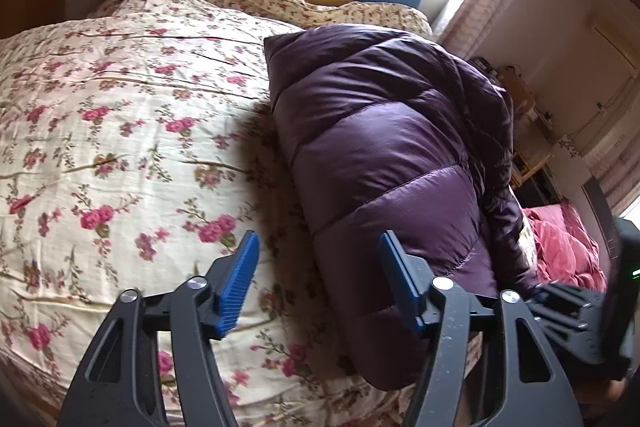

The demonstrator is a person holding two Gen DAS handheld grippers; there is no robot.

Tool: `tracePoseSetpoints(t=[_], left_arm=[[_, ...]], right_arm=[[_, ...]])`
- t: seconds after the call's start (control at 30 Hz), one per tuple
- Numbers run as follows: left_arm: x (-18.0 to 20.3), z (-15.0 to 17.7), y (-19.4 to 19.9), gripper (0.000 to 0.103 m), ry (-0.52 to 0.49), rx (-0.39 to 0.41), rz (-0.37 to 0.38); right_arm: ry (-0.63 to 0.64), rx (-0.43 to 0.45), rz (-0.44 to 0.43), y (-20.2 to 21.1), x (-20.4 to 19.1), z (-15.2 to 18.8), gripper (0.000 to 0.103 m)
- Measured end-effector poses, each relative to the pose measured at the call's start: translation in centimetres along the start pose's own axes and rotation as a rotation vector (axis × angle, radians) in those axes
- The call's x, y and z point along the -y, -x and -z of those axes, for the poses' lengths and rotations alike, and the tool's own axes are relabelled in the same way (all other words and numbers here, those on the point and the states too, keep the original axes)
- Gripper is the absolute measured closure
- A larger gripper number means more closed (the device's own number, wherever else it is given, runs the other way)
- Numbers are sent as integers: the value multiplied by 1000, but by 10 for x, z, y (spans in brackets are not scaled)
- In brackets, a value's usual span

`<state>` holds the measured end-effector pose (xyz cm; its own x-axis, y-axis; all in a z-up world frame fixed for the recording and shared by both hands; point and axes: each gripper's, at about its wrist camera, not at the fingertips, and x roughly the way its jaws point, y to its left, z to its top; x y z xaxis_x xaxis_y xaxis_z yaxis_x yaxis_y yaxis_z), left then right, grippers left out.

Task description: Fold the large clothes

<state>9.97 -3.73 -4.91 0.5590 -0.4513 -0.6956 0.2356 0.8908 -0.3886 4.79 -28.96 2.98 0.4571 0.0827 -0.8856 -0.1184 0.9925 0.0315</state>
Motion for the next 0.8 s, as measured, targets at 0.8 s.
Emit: tracePoseSetpoints(t=[0.8], left_arm=[[47, 20, -63, 42, -162, -37, -35]], right_arm=[[-186, 99, -98, -29, 35, 39, 92]])
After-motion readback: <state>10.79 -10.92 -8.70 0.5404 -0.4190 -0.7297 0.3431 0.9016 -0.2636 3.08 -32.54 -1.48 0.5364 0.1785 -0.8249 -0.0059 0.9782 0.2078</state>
